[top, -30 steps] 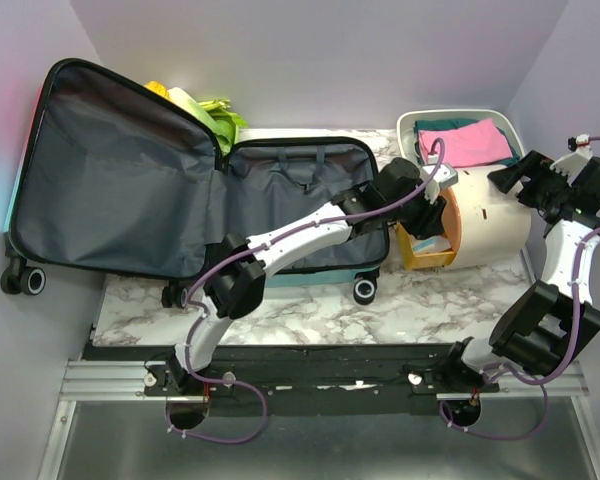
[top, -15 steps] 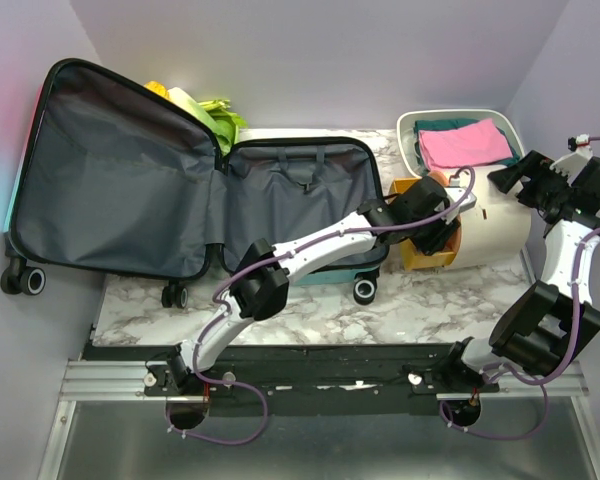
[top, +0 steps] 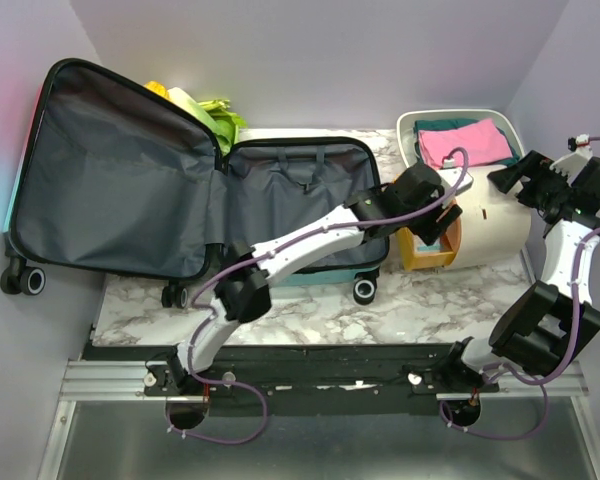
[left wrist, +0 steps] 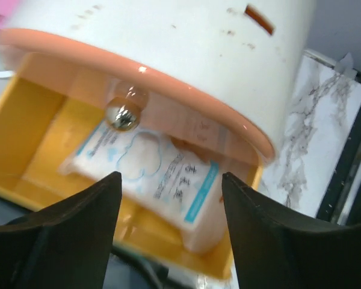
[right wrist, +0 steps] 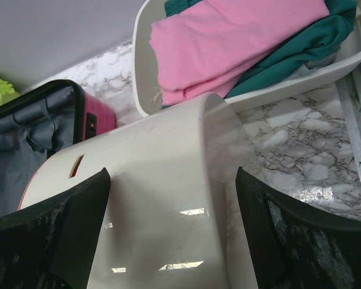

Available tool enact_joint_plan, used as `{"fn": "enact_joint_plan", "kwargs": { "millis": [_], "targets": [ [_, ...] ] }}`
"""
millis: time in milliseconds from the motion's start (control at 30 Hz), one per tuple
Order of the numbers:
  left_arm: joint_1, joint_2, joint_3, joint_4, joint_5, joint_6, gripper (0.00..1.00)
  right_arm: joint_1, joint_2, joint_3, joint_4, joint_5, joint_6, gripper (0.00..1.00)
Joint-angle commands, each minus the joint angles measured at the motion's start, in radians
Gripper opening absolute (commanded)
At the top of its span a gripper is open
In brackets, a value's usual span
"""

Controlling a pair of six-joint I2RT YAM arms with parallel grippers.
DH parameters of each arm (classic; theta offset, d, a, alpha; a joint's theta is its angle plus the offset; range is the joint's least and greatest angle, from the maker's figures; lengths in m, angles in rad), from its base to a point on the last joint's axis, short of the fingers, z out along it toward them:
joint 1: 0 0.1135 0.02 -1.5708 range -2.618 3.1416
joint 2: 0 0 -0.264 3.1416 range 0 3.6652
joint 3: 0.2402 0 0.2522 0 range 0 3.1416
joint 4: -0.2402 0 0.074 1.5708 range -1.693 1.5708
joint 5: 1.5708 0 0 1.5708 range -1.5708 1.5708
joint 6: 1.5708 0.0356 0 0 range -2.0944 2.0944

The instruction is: Open, take out, and arrange the luggage

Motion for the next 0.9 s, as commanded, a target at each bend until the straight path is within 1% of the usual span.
{"fn": "enact_joint_plan", "kwargs": {
  "millis": [0,33,67,100,133,167,200,233,267,300,333,433,500,567,667,700,767,800,867],
  "targets": [
    [-0.002,-0.302,-0.182,0.134,-0.089,0.027,0.78,0.007,0.021,-0.058,-0.1,0.01,-0.013,0.92],
    [-0.002,-0.372,-0.225,0.143,-0.1,0.027,0.81,0.007,0.021,-0.06,-0.097,0.008,-0.01,0.92],
    [-0.002,-0.403,-0.268,0.151,-0.117,0.026,0.83,0.007,0.019,-0.066,-0.091,0.005,-0.005,0.92],
    [-0.002,-0.436,-0.361,0.165,-0.172,0.021,0.9,0.007,0.021,-0.069,-0.089,0.004,-0.005,0.92],
    [0.0,-0.498,-0.418,0.177,-0.199,0.013,0.97,0.007,0.019,-0.067,-0.089,0.001,-0.003,0.92],
    [0.0,-0.531,-0.476,0.192,-0.229,0.012,0.99,0.007,0.018,-0.069,-0.088,0.001,-0.005,0.92],
    [0.0,-0.563,-0.595,0.22,-0.27,0.012,0.99,0.007,0.016,-0.069,-0.089,0.001,-0.007,0.92],
    [0.001,-0.621,-0.654,0.235,-0.295,0.001,0.99,0.007,0.016,-0.069,-0.088,-0.001,-0.007,0.92],
    [0.003,-0.647,-0.708,0.249,-0.318,-0.014,0.99,0.007,0.015,-0.07,-0.088,0.001,-0.005,0.92],
    [0.004,-0.667,-0.8,0.269,-0.338,-0.031,0.99,0.007,0.013,-0.072,-0.086,0.001,-0.005,0.92],
    [0.006,-0.695,-0.84,0.274,-0.339,-0.051,0.99,0.007,0.015,-0.07,-0.085,-0.001,-0.003,0.92],
    [0.014,-0.701,-0.946,0.323,-0.309,-0.099,0.99,0.007,0.016,-0.072,-0.083,-0.006,0.001,0.92],
    [0.014,-0.679,-0.957,0.355,-0.278,-0.114,0.99,0.007,0.015,-0.073,-0.085,-0.009,0.004,0.92],
    [0.014,-0.617,-0.931,0.36,-0.257,-0.12,0.99,0.007,0.016,-0.077,-0.085,-0.012,0.006,0.92],
    [0.014,-0.502,-0.83,0.344,-0.237,-0.111,0.99,0.007,0.009,-0.08,-0.083,-0.01,0.009,0.92],
    [0.014,-0.473,-0.763,0.326,-0.23,-0.108,0.99,0.007,0.01,-0.08,-0.083,-0.007,0.013,0.92],
    [0.014,-0.39,-0.692,0.309,-0.226,-0.103,0.99,0.009,0.009,-0.084,-0.079,-0.009,0.016,0.92],
    [0.014,-0.366,-0.62,0.295,-0.22,-0.099,0.99,0.009,0.009,-0.084,-0.077,-0.012,0.016,0.92],
    [0.014,-0.286,-0.551,0.294,-0.212,-0.082,0.99,0.009,0.007,-0.086,-0.078,-0.003,0.012,0.92]
  ]
}}
